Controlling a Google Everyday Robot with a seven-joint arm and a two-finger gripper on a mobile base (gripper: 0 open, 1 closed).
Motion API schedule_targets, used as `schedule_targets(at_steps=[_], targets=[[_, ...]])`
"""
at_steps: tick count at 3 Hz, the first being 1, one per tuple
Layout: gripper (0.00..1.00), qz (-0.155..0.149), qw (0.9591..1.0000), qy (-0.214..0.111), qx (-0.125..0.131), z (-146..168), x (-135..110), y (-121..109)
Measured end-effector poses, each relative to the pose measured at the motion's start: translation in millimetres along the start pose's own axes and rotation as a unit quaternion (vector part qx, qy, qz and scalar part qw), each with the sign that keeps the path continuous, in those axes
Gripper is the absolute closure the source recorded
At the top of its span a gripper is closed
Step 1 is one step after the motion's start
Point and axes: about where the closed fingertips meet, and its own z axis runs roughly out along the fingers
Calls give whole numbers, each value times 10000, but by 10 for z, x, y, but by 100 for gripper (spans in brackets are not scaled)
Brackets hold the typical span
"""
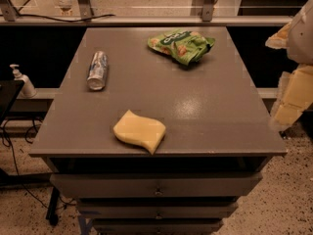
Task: Move sponge near green rice chip bag
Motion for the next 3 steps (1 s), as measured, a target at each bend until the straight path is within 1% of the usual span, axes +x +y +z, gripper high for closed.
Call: schedule_targets(at_steps=[1, 2, 3], targets=[[0, 0, 10000, -1, 0, 0, 0, 0], [0, 48, 9999, -101, 14, 14, -50, 5], [0, 251, 9984, -505, -41, 137, -274, 91]])
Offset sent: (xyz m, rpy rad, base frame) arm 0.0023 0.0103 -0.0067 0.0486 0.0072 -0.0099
